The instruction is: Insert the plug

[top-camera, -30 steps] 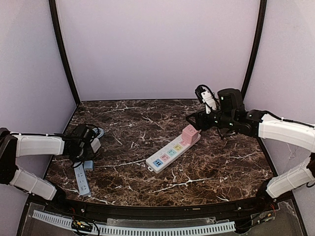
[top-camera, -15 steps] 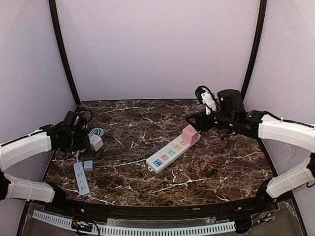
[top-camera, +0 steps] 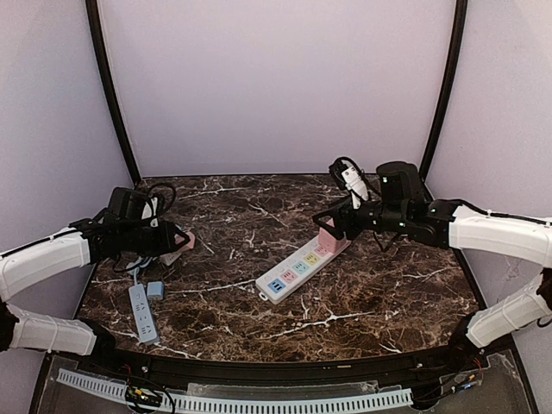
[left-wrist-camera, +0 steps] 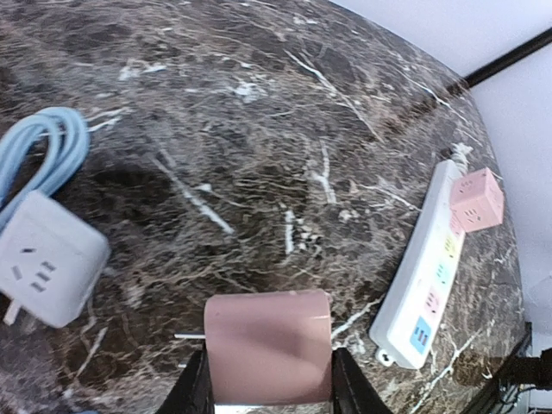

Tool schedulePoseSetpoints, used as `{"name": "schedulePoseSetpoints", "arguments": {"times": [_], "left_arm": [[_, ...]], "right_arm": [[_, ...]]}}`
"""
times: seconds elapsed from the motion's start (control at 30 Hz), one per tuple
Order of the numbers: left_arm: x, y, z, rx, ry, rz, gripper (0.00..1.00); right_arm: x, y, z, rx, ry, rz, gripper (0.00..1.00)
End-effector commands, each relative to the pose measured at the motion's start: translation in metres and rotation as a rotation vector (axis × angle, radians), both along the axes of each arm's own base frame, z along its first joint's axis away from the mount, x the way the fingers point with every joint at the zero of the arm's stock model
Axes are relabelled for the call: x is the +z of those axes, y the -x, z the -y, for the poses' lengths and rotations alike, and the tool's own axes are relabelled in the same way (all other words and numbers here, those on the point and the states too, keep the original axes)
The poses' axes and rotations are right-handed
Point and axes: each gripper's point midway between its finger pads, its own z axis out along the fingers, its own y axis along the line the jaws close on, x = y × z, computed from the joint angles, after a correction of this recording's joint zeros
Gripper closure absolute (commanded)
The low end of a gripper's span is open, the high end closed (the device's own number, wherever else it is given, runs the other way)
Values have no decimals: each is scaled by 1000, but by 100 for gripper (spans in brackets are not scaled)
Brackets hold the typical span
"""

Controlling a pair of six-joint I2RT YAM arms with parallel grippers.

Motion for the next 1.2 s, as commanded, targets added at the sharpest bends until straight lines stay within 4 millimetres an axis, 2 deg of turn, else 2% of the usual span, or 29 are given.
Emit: {"name": "schedulePoseSetpoints", "arguments": {"times": [0.0,0.07,0.17,0.27,0.33,0.37,0.47,0.6,0.67,0.83,1.0,1.17], "left_arm": [[21,-3,49,-232,148,77,74],[20,-5,59,-276,165,74,74],[9,-6,73,-328,186,43,74],[-1,-3,89,-372,232,24,74],[-7,-2,102,-394,268,16,74],[-3,-1,111,-417,286,42,74],[-5,1,132,-456,318,41,75],[0,4,153,-487,367,54,76],[2,5,158,-485,396,55,76],[7,7,164,-489,446,48,77],[10,7,167,-495,456,60,77],[9,8,168,-500,462,61,77]], "right_arm": [[-3,33,-44,232,-21,37,38],[-6,38,-53,256,-8,37,37],[-10,42,-62,260,4,33,37],[-15,60,-76,323,6,45,36],[-22,78,-88,389,40,93,32],[-25,83,-92,401,57,118,30],[-33,86,-104,399,88,175,20],[-41,75,-115,362,112,208,5],[-44,67,-120,336,129,222,1],[-57,41,-130,265,222,240,1],[-60,29,-144,247,238,243,4],[-62,16,-153,215,251,246,11]]}}
